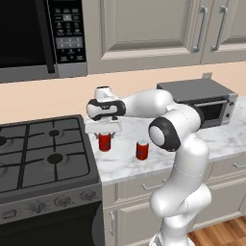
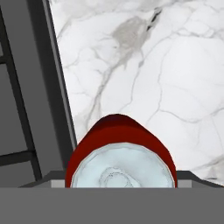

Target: Four empty soda cans are scattered around the kitchen. Gather all the cans and cluster them next to the stove for recycling.

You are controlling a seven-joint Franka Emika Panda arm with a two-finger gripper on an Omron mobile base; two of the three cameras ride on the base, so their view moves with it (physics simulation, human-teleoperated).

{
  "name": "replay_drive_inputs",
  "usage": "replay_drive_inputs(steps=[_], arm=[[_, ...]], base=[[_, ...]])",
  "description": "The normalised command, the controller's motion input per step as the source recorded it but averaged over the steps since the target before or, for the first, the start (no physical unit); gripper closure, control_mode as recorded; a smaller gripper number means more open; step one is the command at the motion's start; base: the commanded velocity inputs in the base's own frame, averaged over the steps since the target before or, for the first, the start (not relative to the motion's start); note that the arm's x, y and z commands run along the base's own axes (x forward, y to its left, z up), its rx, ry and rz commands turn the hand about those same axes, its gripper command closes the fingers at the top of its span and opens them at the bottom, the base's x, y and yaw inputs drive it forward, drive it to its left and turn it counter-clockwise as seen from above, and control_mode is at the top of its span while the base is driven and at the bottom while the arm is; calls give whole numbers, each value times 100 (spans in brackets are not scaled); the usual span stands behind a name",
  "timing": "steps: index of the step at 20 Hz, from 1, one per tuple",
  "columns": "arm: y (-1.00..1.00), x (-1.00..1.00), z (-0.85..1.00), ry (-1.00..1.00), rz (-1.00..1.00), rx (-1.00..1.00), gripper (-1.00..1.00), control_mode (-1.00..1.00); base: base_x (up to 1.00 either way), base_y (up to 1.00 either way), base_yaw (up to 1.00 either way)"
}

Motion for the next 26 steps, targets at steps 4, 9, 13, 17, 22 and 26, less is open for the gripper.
replay_drive_inputs(steps=[4, 9, 13, 17, 22, 26], arm=[[-2, 0, -21, -6, -8, -6, 100, -100], [0, 3, -9, -9, -10, -1, 100, -100], [0, 1, -22, -3, -12, 0, 100, -100], [0, 0, -38, 0, -12, 0, 100, -100], [0, 0, -12, 0, -4, 0, 100, -100], [0, 0, 0, 0, 0, 0, 100, -100]], base=[[0, 0, 0], [0, 0, 0], [0, 0, 0], [0, 0, 0], [0, 0, 0], [0, 0, 0]])
